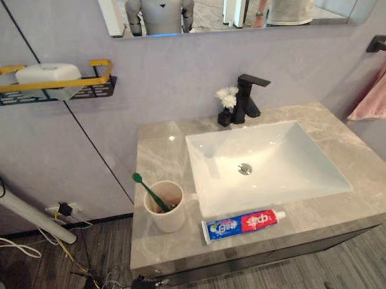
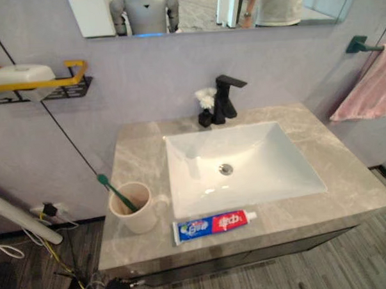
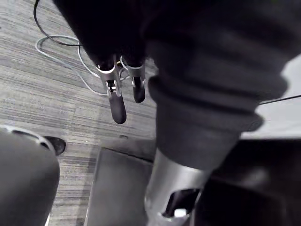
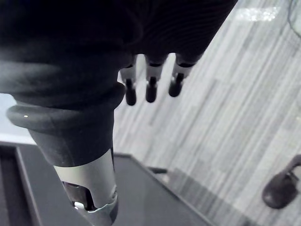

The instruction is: Organize washtable

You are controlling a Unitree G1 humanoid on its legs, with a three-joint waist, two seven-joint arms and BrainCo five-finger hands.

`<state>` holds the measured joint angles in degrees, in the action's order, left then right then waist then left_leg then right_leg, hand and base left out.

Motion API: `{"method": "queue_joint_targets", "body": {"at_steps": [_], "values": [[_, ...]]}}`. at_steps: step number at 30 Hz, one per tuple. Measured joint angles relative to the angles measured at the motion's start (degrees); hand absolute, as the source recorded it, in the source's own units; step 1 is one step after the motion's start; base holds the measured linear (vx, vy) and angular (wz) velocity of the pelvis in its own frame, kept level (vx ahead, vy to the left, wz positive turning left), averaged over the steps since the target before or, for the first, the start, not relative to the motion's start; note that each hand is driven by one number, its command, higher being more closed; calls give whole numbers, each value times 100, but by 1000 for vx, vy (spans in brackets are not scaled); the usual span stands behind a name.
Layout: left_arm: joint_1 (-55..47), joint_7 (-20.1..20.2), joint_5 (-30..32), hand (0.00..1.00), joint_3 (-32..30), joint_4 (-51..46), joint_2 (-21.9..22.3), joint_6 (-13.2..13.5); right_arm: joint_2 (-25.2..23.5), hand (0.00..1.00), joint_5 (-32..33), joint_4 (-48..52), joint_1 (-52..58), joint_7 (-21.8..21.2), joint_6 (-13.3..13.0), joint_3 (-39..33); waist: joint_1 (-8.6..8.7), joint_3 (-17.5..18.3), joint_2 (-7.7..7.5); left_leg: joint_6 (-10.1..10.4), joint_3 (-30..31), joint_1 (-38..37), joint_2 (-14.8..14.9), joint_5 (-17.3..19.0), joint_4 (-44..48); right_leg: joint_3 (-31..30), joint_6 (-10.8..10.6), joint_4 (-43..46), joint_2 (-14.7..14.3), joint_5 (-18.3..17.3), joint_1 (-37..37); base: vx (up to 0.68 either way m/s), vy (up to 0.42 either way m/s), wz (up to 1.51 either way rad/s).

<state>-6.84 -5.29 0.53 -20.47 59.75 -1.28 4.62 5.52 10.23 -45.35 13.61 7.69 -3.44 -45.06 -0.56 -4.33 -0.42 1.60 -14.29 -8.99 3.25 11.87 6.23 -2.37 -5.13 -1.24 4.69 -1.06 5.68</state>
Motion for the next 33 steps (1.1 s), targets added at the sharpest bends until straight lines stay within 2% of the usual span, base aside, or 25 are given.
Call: {"method": "queue_joint_targets", "body": {"at_steps": [2, 4, 6, 9, 13, 17, 19, 20, 22, 24, 26, 30, 33], "values": [[-156, -5, -9, 0, -56, -99, -19, 1, 66, 0, -24, 712, 105, 45, 7, -18, 16, 13, 24, 0, -1, -31, 1, 1, -19, 1, 6, 1, -5, -9, -23, 26, -15, 0], [-294, 1, -12, 0, -177, -194, -14, 7, 219, 0, -245, 1892, 213, 125, 44, -23, 19, 25, 35, 0, -3, -36, 6, 0, -27, 11, 7, 16, -22, -17, -52, 64, -29, -4], [-397, 27, -10, 0, -223, -306, -16, 6, 617, 0, -967, 3384, 337, 191, 92, -35, 84, 34, 33, 3, -8, -33, 21, -3, -26, 70, 6, 50, -44, -18, -79, 47, -29, -2], [-472, 41, -8, 0, -217, -339, -31, 8, 1091, 0, -1530, 4412, 338, 213, 98, -350, 132, 103, 1, 1, 14, -51, -10, -5, -21, 71, 5, 63, -58, -18, -73, 39, -13, -1], [-706, 151, -10, 0, -79, -328, -149, 9, 1652, 0, -2051, 4603, 62, 211, 119, -653, 296, 131, -188, 0, 74, -187, -38, -4, 11, 34, 6, 129, -52, -17, 5, -1, -16, -11], [-742, 173, -23, 0, 28, -319, -282, 34, 2113, 0, -2207, 4996, 44, -54, 90, -565, 322, 171, -261, -55, 266, -271, -105, 36, 81, -75, -9, 191, -13, -31, 8, -83, -18, -23], [-742, 216, -59, 0, 34, -301, -284, 37, 2310, 0, -2206, 5420, 58, -230, -36, -499, 363, 146, -266, -114, 359, -277, -130, 111, 90, -75, -34, 192, 12, -49, 1, -127, -16, -7], [-802, 272, -107, 0, 67, -298, -277, 43, 2523, 0, -2199, 5697, 92, -351, -146, -257, 442, 151, -270, -119, 392, -259, -144, 130, 85, -69, -18, 224, 44, -73, 4, -191, -8, 0], [-837, 276, -113, 0, 185, -294, -278, 67, 2800, 0, -2192, 5922, 154, -462, -290, 154, 476, 159, -284, -92, 428, -257, -189, 163, 59, -66, -42, 250, 82, -101, -5, -148, 4, 0], [-873, 289, -177, 0, 349, -286, -300, 93, 3479, 0, -2013, 6046, 133, -802, -602, 1226, 444, 188, -322, -94, 594, -225, -282, 154, 31, -46, -52, 356, 140, -107, -82, -81, 12, 5], [-876, 298, -220, 0, 499, -246, -358, 108, 3895, 0, -1898, 6043, 18, -1053, -762, 2028, 420, 220, -358, -146, 706, -167, -320, 89, 29, 52, -60, 362, 175, -101, -82, -26, -8, 24], [-793, 400, -224, 0, 779, -74, -474, 156, 4400, 0, -1473, 6011, -435, -1661, -1007, 3432, 281, 252, -409, -240, 1000, -140, -369, -20, 74, 353, -98, 296, 238, -76, 34, 32, -26, 37], [-790, 415, -223, 0, 974, -69, -541, 214, 4586, 0, -1243, 5871, -733, -1963, -1060, 4044, 168, 267, -405, -243, 1231, -76, -395, -30, 110, 584, -95, 238, 261, -75, 120, 48, -32, 42]]}}
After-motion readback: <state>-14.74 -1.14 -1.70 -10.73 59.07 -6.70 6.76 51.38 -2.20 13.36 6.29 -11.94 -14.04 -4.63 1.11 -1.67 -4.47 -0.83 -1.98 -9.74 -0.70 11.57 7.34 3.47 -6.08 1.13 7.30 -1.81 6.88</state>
